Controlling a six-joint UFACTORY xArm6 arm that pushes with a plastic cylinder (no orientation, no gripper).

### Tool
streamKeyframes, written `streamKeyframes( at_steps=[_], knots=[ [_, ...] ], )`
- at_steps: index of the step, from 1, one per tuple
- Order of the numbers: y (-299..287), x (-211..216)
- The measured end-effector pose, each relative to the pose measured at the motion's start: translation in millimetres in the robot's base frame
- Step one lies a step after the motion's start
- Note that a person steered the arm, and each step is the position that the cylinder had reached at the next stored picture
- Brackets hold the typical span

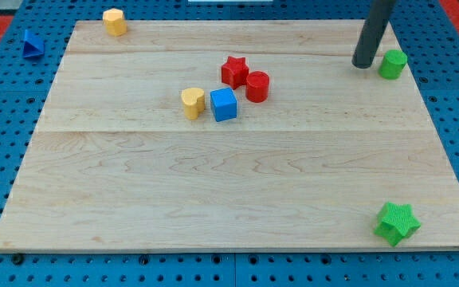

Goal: Slide the green circle to the top center

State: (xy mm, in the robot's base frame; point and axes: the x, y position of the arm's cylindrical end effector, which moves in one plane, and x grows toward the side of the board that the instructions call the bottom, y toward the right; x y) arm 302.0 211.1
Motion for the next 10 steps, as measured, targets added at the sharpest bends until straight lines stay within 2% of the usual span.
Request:
streamKeyframes(
  at_steps=[1, 2, 3, 4, 5, 6, 7, 8, 9, 10],
  knots=[
    [8, 15],
    [2, 56],
    [52, 69],
    [105, 33],
    [101, -13],
    [50, -38],
    [45, -25],
    [131, -31],
    [123, -11],
    [24, -10]
  ],
)
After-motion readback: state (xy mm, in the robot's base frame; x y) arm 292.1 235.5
